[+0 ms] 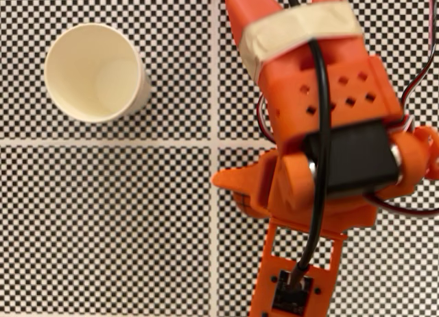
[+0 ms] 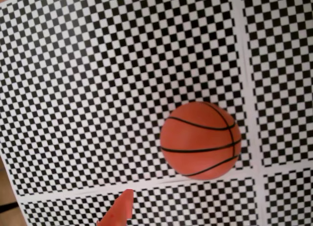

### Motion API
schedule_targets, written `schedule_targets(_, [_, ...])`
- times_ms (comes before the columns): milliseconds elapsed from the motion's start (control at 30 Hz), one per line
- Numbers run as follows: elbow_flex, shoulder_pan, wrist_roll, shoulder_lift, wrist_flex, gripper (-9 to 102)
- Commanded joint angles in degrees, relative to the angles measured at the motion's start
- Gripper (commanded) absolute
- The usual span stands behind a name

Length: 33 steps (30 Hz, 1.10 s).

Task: Grasp basketball and place into cup.

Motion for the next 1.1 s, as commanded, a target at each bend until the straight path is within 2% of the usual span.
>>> schedule_targets(0, [-2.9, -0.1, 0.4, 0.2, 0.2, 54])
schedule_targets(533, [-7.7, 1.2, -1.1, -5.0, 0.2, 60])
schedule_targets(1067, [-8.3, 2.3, -1.3, -8.5, 0.3, 60])
